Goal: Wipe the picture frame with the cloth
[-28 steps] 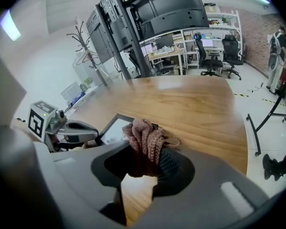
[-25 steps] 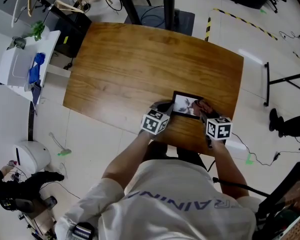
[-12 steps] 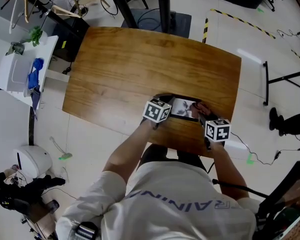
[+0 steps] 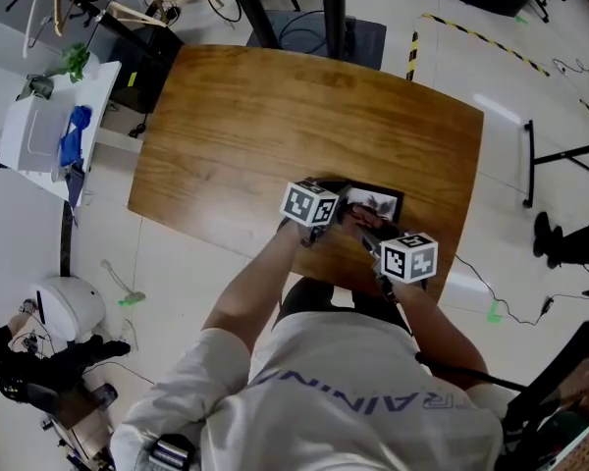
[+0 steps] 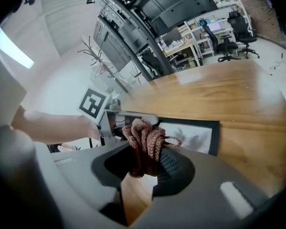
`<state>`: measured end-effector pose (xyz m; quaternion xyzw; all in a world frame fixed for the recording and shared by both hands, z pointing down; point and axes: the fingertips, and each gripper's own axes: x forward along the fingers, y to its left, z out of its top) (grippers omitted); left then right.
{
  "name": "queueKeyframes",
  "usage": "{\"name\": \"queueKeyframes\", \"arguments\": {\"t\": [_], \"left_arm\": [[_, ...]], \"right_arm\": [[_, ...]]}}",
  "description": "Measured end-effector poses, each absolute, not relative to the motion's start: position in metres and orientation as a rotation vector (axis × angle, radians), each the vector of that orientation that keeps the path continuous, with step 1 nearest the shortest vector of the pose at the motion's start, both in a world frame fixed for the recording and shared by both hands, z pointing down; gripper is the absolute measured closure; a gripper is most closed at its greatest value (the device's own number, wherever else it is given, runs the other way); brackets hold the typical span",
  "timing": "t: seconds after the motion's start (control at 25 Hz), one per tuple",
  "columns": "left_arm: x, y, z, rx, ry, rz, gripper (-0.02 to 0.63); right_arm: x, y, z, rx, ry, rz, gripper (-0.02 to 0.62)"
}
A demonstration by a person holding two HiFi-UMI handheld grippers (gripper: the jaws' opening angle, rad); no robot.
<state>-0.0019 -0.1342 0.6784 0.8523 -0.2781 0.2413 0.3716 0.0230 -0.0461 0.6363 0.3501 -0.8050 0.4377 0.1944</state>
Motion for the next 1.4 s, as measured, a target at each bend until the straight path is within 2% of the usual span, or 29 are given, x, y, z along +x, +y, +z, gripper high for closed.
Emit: {"name": "queueKeyframes", "arguments": {"t": [0.24, 0.56, 1.4], "left_arm": [[-0.003, -0.134, 0.68, 2.185, -0.718, 0.623, 0.6], [-0.003, -0.132, 0.682, 2.192, -0.73, 0.631, 0.6], [-0.008, -0.136, 0.685, 2.189, -0.785, 0.628, 0.6]], "right_arm": [[-0.009, -0.047, 0.656, 0.919, -2.222, 1.187, 0.474], [0.012, -0.051, 0.668, 0.958, -2.166, 1.201, 0.474], [0.141, -0.025, 0.673, 1.273, -2.021, 1.283, 0.472]]}}
